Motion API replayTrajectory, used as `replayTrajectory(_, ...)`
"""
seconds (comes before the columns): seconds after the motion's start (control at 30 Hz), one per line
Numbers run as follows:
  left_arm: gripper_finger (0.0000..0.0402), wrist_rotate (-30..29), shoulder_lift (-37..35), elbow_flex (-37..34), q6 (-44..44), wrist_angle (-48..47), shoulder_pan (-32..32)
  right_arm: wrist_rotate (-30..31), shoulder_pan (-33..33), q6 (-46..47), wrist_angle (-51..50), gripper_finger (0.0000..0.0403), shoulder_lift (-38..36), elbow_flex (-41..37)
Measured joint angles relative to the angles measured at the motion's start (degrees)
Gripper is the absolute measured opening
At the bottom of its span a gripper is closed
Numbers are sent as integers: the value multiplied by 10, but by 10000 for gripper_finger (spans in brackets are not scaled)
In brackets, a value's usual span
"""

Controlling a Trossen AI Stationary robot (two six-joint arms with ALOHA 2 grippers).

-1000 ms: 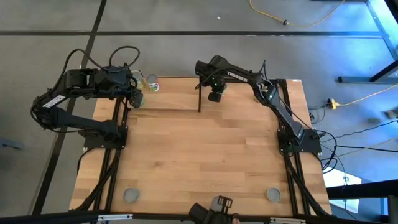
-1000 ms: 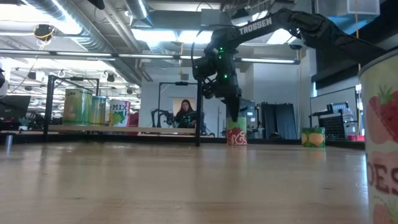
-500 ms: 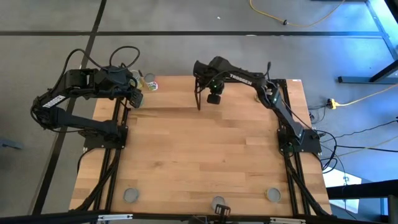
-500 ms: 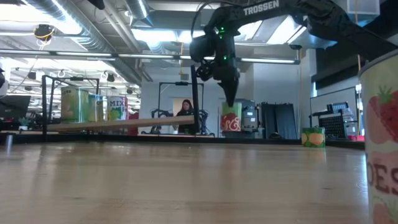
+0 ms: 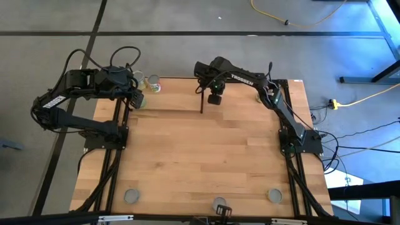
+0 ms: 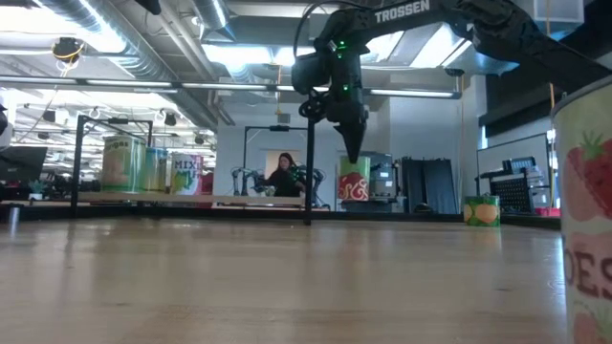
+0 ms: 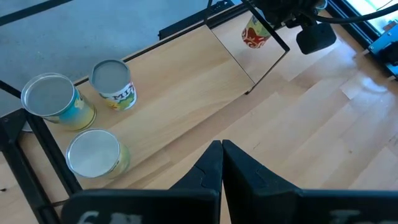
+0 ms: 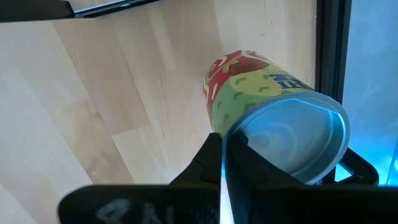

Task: Pick and place cans onto a shelf
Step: Put the canned spaghetti on the shelf

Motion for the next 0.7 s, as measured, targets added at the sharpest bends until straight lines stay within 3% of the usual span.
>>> replayTrajectory(0.3,0,0,0,0,0,0,0,4,3,-1,-1,7,-15,0)
replayTrajectory(0.7,0,0,0,0,30,0,0,9,10,59,-2,7,-145,0)
